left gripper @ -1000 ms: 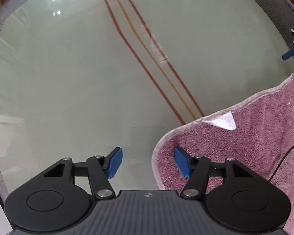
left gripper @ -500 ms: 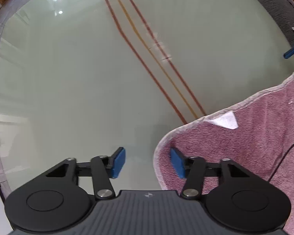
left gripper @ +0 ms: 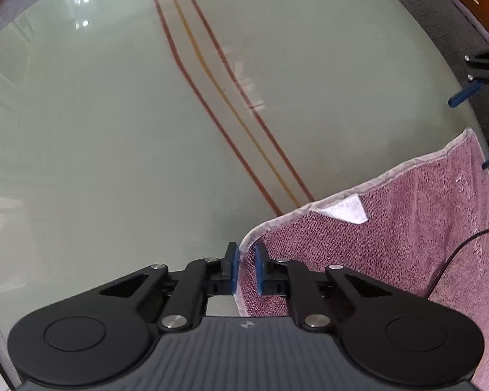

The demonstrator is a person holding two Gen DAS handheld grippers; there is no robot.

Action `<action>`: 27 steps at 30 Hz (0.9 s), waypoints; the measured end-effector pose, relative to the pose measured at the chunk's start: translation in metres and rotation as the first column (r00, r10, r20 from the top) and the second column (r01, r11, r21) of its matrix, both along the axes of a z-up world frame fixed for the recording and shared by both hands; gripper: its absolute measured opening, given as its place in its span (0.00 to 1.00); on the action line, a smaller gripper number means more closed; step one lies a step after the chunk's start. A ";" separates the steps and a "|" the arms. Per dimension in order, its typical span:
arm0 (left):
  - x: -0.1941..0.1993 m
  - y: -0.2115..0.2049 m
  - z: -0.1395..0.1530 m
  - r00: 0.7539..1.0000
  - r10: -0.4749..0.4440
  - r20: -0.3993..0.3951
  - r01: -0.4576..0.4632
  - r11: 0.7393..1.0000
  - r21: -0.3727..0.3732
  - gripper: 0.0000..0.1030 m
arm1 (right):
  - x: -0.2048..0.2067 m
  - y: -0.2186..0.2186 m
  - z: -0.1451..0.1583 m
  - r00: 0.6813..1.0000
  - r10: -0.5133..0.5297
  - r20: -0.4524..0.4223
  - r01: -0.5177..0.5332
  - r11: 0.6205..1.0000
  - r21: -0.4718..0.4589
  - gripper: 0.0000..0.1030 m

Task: Fold towel

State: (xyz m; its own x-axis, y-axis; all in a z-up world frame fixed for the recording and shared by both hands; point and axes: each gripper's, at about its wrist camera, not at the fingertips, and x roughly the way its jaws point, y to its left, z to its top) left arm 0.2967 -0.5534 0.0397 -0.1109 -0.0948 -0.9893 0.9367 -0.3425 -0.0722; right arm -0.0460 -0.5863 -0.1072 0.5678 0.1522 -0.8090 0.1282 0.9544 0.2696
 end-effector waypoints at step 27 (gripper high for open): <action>-0.007 0.059 0.100 0.995 -0.012 0.097 0.026 0.988 -0.150 0.03 | 0.001 0.010 -0.002 0.997 0.003 -0.072 -0.004 1.000 -0.014 0.45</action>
State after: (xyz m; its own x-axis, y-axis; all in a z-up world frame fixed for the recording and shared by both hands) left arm 0.2892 -0.4942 0.1392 -0.0201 -0.2428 -0.9699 0.9300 -0.3606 0.0710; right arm -0.0452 -0.5760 -0.1089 0.5074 0.1423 -0.8499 0.1438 0.9585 0.2463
